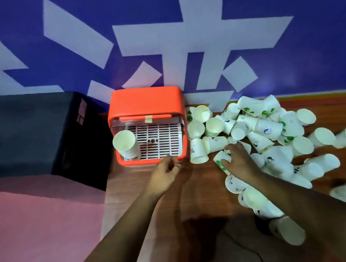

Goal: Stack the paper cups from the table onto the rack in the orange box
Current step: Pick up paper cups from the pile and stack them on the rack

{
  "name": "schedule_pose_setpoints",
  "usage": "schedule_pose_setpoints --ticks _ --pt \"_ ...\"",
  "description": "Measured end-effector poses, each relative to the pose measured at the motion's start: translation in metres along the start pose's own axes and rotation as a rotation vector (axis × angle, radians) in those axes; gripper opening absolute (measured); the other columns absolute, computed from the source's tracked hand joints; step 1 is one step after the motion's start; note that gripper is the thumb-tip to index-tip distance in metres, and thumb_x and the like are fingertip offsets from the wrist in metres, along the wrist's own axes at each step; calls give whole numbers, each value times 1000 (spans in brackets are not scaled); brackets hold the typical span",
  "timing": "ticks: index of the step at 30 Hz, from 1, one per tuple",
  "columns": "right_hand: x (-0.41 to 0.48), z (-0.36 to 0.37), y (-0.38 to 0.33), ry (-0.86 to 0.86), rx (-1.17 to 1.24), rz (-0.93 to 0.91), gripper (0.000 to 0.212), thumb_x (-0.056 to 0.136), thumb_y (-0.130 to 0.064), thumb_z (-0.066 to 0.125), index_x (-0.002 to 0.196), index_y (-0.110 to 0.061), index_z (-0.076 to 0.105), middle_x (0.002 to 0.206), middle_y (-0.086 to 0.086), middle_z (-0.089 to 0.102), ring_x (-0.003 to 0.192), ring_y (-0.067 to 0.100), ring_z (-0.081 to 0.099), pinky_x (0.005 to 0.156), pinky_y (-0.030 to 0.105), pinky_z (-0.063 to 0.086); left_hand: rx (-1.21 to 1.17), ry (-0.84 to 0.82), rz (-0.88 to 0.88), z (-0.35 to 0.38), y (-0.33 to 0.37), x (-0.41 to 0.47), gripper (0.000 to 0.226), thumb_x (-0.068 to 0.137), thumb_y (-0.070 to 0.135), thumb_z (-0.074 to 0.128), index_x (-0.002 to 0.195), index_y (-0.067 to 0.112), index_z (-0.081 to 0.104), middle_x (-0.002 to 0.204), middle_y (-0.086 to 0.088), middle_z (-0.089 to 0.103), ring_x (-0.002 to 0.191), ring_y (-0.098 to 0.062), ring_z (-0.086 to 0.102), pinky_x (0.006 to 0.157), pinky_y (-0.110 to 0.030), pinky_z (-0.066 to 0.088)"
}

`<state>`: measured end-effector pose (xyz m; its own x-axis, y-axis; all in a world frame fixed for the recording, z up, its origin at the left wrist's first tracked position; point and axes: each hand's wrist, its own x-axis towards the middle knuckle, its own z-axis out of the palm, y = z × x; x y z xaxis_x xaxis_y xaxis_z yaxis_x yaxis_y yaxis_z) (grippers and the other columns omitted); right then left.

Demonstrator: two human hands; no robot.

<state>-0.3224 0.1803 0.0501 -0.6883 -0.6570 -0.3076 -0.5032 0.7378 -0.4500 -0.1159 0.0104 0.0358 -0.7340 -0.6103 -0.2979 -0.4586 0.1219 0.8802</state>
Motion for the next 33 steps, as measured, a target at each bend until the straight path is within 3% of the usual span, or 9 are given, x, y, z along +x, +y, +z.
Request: schedule_pose_setpoints --ticks 3,7,10,13,17,20,24,28,33 --pt "4 -2 33 -71 -100 6 55 87 -28 67 132 -3 50 129 18 48 121 33 49 99 38 41 116 -38 -26 54 12 26 16 92 14 64 106 7 61 102 -9 66 95 -22 62 85 -35 49" --pt "16 13 44 -136 -181 -47 59 87 -39 63 132 -4 48 124 16 52 118 34 51 97 40 44 407 65 34 96 16 48 52 89 19 66 136 5 49 128 -22 47 117 -39 50 97 -43 46" --pt "29 30 55 -147 -251 -69 59 85 -44 65 126 -5 49 123 16 54 115 33 54 93 41 47 629 89 116 116 11 72 54 91 28 64 142 17 52 143 -24 39 133 -41 38 109 -52 40" --pt "37 42 62 -179 -323 -60 59 84 -44 66 125 -7 44 124 15 54 112 33 55 89 41 45 786 -73 55 125 4 91 52 95 36 58 145 27 50 161 -24 17 150 -40 18 119 -51 30" --pt "46 43 69 -160 -190 -79 53 80 -34 68 119 -7 45 120 12 55 111 33 54 81 40 45 840 -244 23 124 -8 96 80 88 11 64 156 35 28 165 -21 -15 154 -40 1 117 -48 35" --pt "48 31 72 -149 -90 -125 50 78 -30 71 112 -5 45 115 12 56 105 32 56 73 34 41 907 -282 83 119 -10 86 90 86 -13 51 158 31 21 162 -27 -21 153 -45 3 102 -39 48" --pt "49 12 74 -176 -55 -189 50 76 -34 73 108 -8 45 107 10 57 97 29 59 70 36 46 862 -181 51 118 1 76 86 83 -15 54 156 24 30 164 -25 -7 150 -45 21 108 -41 45" --pt "45 0 67 -156 38 -199 58 73 -37 75 116 -11 47 109 8 56 98 27 57 79 42 51 680 -29 69 115 4 66 73 79 32 79 142 21 45 151 -15 33 118 -41 60 87 -47 56" --pt "36 -23 45 -142 164 -216 63 75 -36 75 128 -19 47 115 4 50 103 20 52 87 35 47 500 129 20 88 13 37 73 72 43 86 131 15 53 122 -4 62 109 -26 62 80 -33 50"
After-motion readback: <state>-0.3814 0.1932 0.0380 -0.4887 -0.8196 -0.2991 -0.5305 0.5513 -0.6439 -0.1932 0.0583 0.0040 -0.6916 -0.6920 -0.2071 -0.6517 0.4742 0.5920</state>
